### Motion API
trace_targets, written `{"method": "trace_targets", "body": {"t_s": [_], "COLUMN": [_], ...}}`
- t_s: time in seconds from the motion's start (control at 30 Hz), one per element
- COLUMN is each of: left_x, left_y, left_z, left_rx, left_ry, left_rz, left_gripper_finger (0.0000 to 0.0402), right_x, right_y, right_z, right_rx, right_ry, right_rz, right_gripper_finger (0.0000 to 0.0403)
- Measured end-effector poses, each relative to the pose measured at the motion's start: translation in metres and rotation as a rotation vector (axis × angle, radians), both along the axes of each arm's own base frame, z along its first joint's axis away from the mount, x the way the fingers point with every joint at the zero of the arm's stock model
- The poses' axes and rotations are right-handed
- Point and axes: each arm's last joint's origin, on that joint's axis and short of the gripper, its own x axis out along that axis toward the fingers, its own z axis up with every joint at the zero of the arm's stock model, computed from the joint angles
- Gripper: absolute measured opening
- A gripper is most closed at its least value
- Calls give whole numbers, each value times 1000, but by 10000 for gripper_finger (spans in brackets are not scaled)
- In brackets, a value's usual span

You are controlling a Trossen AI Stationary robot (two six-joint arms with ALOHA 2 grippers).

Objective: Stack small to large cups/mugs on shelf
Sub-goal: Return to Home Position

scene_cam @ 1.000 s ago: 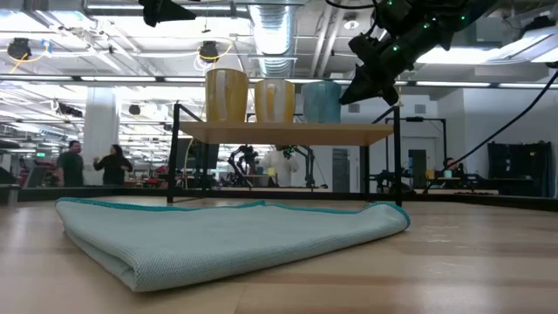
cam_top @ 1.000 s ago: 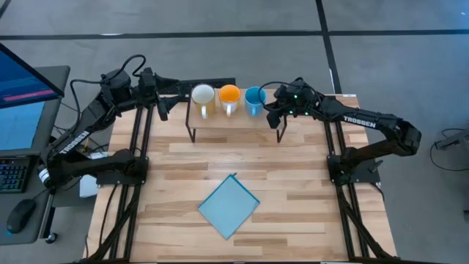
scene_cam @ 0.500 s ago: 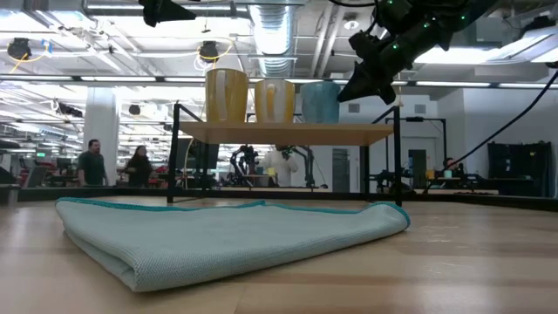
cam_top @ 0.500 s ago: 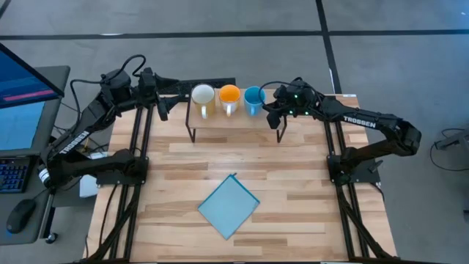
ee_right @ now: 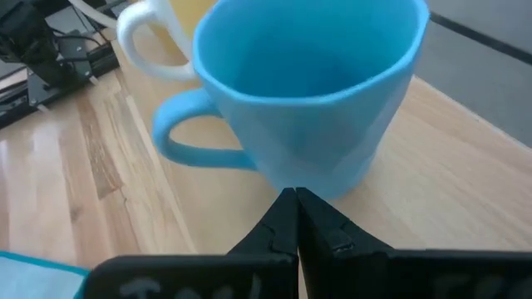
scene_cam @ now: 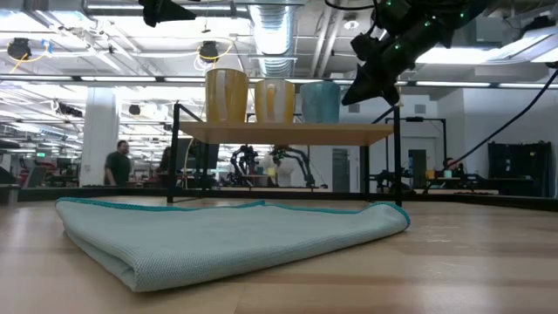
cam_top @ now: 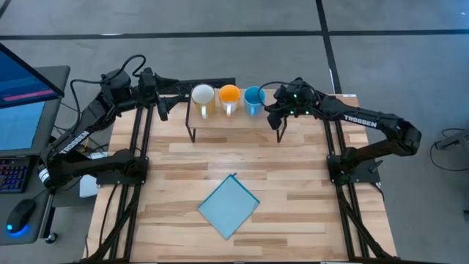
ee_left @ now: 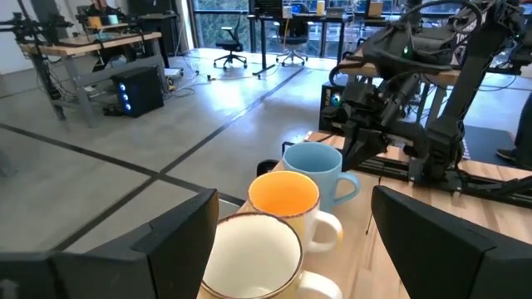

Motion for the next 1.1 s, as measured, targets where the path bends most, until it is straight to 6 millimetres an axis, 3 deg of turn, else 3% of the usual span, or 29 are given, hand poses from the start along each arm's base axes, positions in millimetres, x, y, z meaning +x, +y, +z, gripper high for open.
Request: {"method": "trace_targets", "body": {"t_s": [0.2,0.37,0.7,0.9,1.1], "left_x": [-1,-2,-2,-3,-4], "left_y": [0,1,1,1,3], "left_z": [-3,-9,-10,-10,-10], "left_rx": [-8,-39,-45,-8,-76], "left_ry": [27,82,94,110,80], "left_rz": [26,68,67,80,170], "left_gripper_finger": [308,308,308,308,308], "right_x": [-4,-18,-75,-109,-125], "right_y": [0,3,18,33,46], "right_z": [24,51,112,126,133], "right_rx": [19,6,-112,-147,-196], "right_ry": [67,144,44,5,-18], "right_rz": [-2,21,-39,-89,-80], "right_gripper_finger": [21,21,21,21,21]}}
